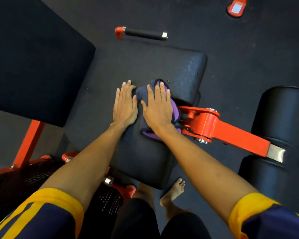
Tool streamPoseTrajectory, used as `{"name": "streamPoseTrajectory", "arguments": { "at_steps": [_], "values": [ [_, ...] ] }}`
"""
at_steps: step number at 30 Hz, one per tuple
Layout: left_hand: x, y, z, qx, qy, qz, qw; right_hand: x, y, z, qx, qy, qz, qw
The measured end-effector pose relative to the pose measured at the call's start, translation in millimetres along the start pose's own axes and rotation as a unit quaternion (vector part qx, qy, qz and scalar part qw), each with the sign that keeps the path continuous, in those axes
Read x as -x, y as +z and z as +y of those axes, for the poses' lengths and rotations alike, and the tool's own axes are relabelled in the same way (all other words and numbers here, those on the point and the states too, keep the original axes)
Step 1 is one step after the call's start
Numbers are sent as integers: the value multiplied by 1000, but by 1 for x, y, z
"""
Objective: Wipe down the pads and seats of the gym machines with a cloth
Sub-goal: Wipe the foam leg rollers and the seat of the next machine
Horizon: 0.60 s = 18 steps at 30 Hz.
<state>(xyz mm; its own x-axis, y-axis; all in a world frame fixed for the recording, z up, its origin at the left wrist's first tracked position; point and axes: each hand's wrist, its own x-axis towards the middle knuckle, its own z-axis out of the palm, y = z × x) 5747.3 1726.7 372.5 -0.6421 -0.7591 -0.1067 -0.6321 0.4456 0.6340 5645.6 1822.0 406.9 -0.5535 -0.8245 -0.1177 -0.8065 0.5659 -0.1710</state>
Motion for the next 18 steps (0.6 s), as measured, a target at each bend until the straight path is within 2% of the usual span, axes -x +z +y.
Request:
{"name": "streamPoseTrajectory", "arguments": {
  "at_steps": [4, 6, 9, 12, 15, 18],
  "values": [
    [-1, 1, -2, -22, -2, -8, 1000, -7, -3, -11, 14, 32, -7, 999],
    [0, 2, -2, -25, -2, -17, 1000, 16, 2, -16, 34, 6, -18, 999],
    [-1, -1, 0, -27, 2, -17, 1000, -7, -4, -1, 44, -26, -23, 998],
    [-2, -3, 2, -40, 5, -7, 999, -41, -19, 14, 49, 32, -38, 998],
    [0, -3, 3, -39, -3, -6, 999, -20, -20, 26, 10, 98, -17, 995],
    [-2, -3, 5, -39, -3, -2, 999, 13, -19, 27, 13, 96, -9, 995]
  ]
}}
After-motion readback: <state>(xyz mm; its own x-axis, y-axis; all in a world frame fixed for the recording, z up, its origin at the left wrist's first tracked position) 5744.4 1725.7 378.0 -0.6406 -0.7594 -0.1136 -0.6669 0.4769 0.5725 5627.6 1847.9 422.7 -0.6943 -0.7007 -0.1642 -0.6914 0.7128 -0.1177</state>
